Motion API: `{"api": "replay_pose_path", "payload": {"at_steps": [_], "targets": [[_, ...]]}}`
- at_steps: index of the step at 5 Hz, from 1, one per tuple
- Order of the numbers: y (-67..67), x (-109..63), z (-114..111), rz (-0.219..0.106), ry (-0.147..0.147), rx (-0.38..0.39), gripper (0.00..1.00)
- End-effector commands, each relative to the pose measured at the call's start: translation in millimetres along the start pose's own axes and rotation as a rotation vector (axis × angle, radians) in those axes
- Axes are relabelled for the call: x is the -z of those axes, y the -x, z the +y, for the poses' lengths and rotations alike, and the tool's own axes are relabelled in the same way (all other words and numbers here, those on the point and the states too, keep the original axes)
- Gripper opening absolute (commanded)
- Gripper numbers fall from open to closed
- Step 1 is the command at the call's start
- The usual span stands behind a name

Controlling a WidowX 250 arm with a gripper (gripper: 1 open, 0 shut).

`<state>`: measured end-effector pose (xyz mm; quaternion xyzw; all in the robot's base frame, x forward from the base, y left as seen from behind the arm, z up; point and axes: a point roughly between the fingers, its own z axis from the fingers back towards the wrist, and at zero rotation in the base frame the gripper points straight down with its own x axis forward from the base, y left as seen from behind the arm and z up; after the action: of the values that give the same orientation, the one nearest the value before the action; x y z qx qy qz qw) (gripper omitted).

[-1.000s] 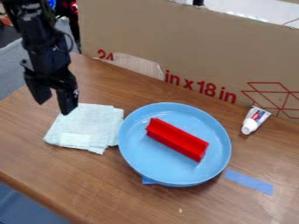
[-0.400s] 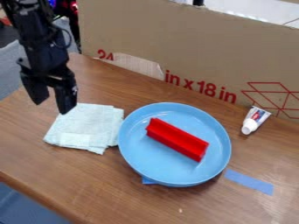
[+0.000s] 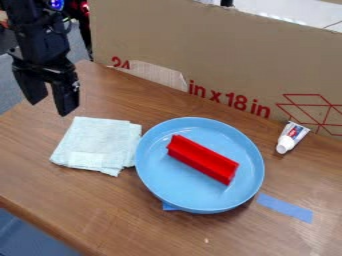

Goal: Move the red object from the cloth to the blue plate

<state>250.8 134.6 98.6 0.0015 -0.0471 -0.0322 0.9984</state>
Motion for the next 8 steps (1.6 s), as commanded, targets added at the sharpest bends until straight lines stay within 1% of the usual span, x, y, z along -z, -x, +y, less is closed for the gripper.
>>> {"api": "replay_pose_path", "payload": {"at_steps": [1,2,3,4,5,6,7,8], "targets": [[1.4,-27.6,8.9,-0.035,-0.015,0.009,1.00],[9.8,-19.9,15.5,-0.027,-0.030,0.010,1.00],[16.2,-8.0,21.9,-0.012,-0.033,0.027,1.00],[5.6,0.6,32.5,-0.006,-0.039,0.023,1.00],[4.7,2.6,24.7,-0.015,-0.033,0.020,1.00],[11.7,5.9,16.0,-0.012,-0.035,0.031,1.00],[-9.3,-2.3,9.8,-0.019,-0.043,0.052,1.00],[-25.8,0.6,-2.1,-0.029,-0.040,0.068,1.00]]}}
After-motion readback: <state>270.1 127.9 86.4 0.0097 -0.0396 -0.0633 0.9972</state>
